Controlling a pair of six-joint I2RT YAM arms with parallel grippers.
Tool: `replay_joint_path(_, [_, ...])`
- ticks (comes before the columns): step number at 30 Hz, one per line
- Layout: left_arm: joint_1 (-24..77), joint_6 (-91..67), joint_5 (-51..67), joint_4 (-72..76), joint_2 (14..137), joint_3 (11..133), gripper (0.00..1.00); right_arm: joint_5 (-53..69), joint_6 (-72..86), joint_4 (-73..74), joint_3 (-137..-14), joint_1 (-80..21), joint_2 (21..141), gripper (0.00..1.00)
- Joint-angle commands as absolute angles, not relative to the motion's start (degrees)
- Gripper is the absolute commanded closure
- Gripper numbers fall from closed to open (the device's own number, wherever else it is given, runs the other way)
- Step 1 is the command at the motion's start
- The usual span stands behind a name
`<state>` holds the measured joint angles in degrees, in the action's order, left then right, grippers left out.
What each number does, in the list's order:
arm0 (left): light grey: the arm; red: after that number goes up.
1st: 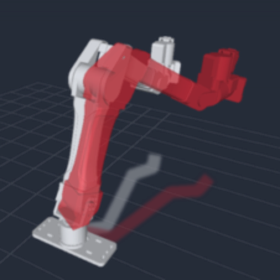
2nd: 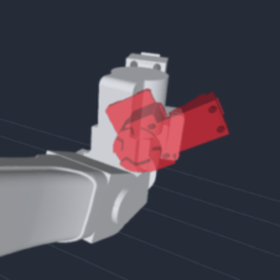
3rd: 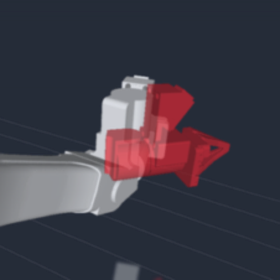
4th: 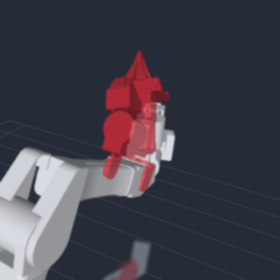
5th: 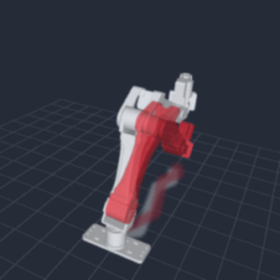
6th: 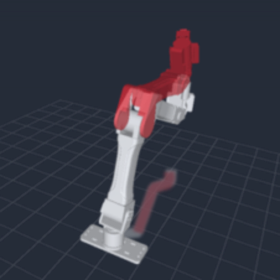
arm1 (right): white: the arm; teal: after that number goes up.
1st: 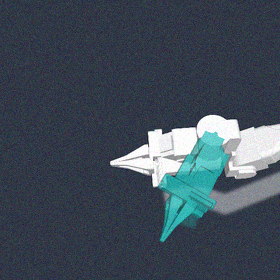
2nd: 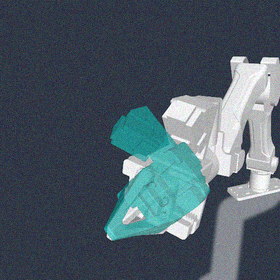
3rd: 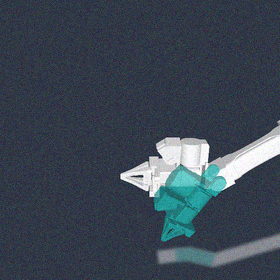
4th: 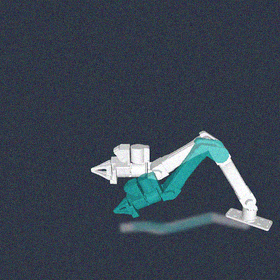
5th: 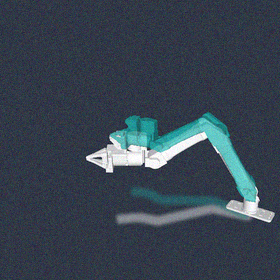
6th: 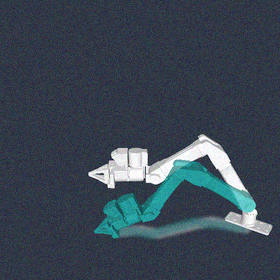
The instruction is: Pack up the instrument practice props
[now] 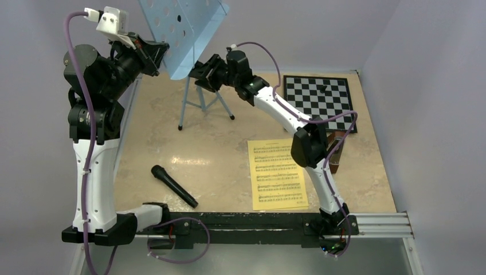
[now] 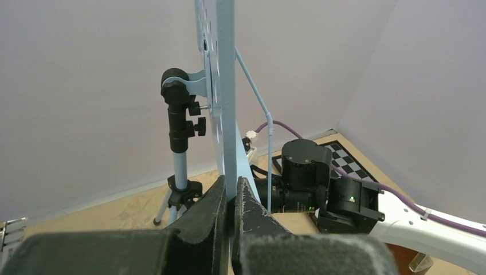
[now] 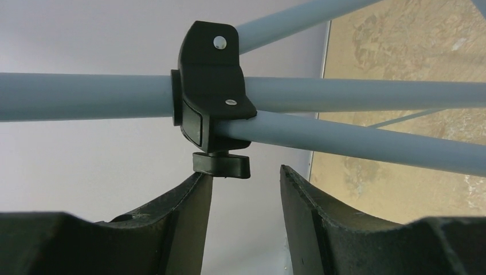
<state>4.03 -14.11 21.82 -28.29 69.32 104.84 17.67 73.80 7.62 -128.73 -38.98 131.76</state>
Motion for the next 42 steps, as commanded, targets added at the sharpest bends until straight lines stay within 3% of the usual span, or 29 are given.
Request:
replay_joint_path(1, [5.2,-12.2,21.1,-31.2,70.7,105.6,1.0,16.2,76.1,5.4,-131.9,-38.0,130.9,0.51])
replay_joint_path(9, [5.6,-10.8,20.0,-31.0,71.0,105.3,1.0,21.7,75.6,-2.3,-130.2,-36.6,129.5,0.5])
replay_joint_path(13, [5.6,-10.3,19.6,-31.1,71.1,105.5,1.0,21.2,76.2,-2.0,-130.6,-36.7,129.6,0.41])
replay_joint_path(17, [5.6,-9.8,19.5,-31.4,71.4,105.9,1.0,18.9,77.2,2.5,-131.9,-36.8,130.8,0.46])
replay_joint_path(26, [5.7,-9.5,19.9,-31.6,71.8,105.9,1.0,19.6,77.3,1.5,-132.7,-37.3,132.0,0.48])
replay_joint_path(30, [5.9,-9.5,19.9,-31.6,72.0,105.8,1.0,19.3,77.3,1.3,-132.1,-37.5,131.4,0.63])
replay_joint_path(33, [5.9,-9.3,19.8,-31.7,71.7,105.4,1.0,18.1,77.1,2.9,-132.3,-37.4,131.5,0.87])
replay_joint_path(38, [5.9,-9.1,19.5,-31.8,71.2,104.9,1.0,17.8,74.0,2.2,-132.3,-37.1,131.8,0.9])
replay_joint_path(40, [5.9,-9.1,19.6,-31.7,71.0,104.4,1.0,18.8,68.3,0.4,-132.5,-37.1,131.5,1.0])
replay_joint_path(42, [5.9,-9.3,19.9,-31.3,70.7,103.8,1.0,20.3,60.0,-0.8,-133.3,-37.2,130.6,1.0])
